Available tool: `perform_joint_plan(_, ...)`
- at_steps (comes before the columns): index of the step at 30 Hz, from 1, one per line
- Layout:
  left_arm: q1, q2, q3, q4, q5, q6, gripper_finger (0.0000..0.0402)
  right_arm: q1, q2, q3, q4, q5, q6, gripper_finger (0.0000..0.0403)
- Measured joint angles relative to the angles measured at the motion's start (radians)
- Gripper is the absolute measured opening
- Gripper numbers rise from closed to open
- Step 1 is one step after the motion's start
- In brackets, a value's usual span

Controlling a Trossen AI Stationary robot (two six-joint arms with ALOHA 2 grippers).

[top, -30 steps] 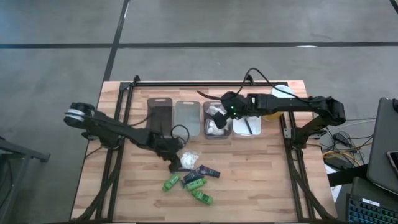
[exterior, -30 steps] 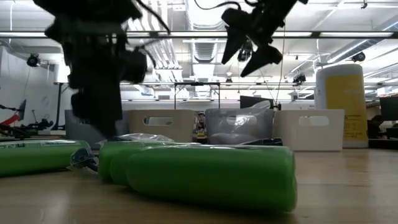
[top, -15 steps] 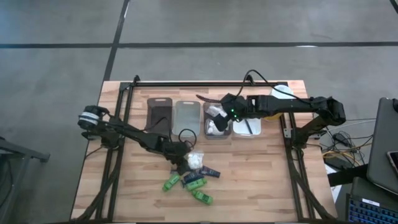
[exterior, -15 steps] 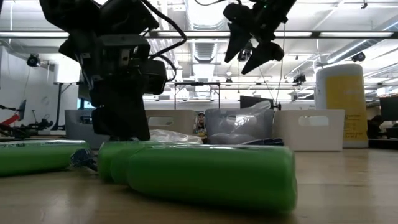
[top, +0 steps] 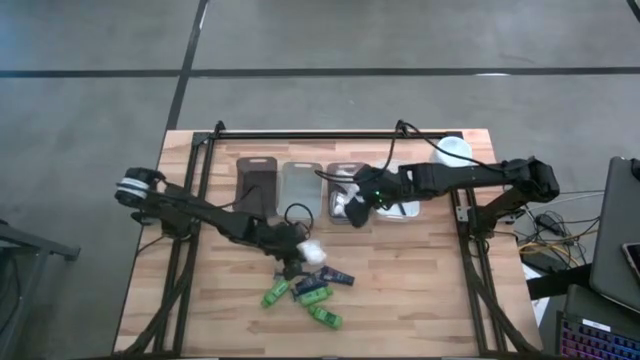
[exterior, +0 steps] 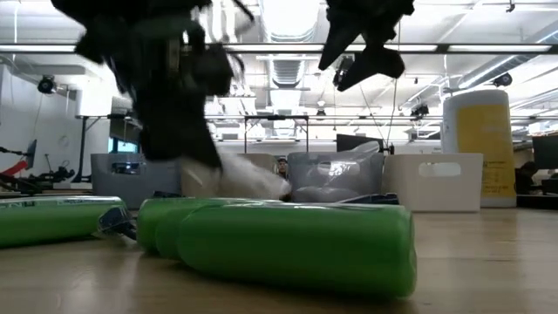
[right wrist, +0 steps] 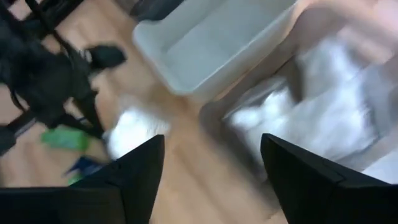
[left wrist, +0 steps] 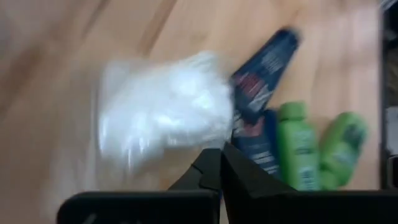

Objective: Pick & Place Travel size toiletries
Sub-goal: Put the white cotton pack into the right black bin

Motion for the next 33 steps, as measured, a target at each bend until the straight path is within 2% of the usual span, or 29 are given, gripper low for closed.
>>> perform_joint_plan(4, -0.039, -0.129, 0.0, -0.031, -0.131, 0.054, 0.0002, 0.002, 0.0, -0.037, 0.025, -0.079, 0.087, 0.0249)
perform_joint_plan(6, -0.058, -0.191, 0.0, -0.044, -0.193, 0.1, 0.0002, 0.003, 0.0, -0.057, 0.09, -0.122, 0.104, 0.0247)
perform_joint_plan(12, -0.076, -0.366, 0.022, -0.044, -0.375, 0.226, 0.0001, -0.016, -0.008, -0.142, 0.404, -0.392, 0.262, 0.0254)
perform_joint_plan(16, -0.075, -0.427, 0.067, -0.041, -0.514, 0.36, 0.0001, -0.025, -0.009, -0.226, 0.65, -0.44, 0.401, 0.0269)
perform_joint_plan(23, -0.085, -0.426, 0.149, -0.044, -0.533, 0.547, 0.0001, -0.063, -0.009, -0.372, 1.091, -0.432, 0.626, 0.0306)
perform_joint_plan(28, -0.115, -0.41, 0.208, -0.075, -0.529, 0.613, 0.0, -0.099, -0.009, -0.463, 1.338, -0.361, 0.763, 0.0332)
perform_joint_plan(33, -0.136, -0.393, 0.254, -0.109, -0.528, 0.683, 0.0, -0.157, 0.008, -0.483, 1.367, -0.382, 0.824, 0.035)
